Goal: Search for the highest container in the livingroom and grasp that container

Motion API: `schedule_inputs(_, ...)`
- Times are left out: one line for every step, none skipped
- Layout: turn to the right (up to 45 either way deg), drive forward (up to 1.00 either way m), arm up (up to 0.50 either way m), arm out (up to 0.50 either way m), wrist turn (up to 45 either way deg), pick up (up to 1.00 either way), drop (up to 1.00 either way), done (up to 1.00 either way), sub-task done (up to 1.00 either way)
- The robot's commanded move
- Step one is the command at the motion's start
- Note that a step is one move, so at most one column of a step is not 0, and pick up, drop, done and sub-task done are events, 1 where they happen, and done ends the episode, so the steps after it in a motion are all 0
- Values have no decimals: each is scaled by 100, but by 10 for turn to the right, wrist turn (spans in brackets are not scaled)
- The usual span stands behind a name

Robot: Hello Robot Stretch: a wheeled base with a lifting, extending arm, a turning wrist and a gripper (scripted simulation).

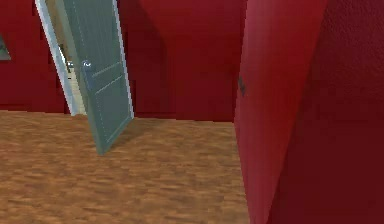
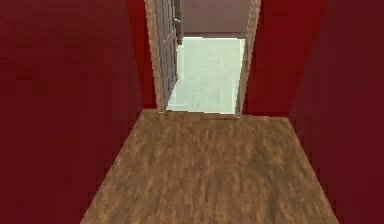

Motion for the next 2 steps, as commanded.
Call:
schedule_inputs(60,0,0,0,0,0,0,0,0)
schedule_inputs(0,35,0,0,0,0,0,0,0)
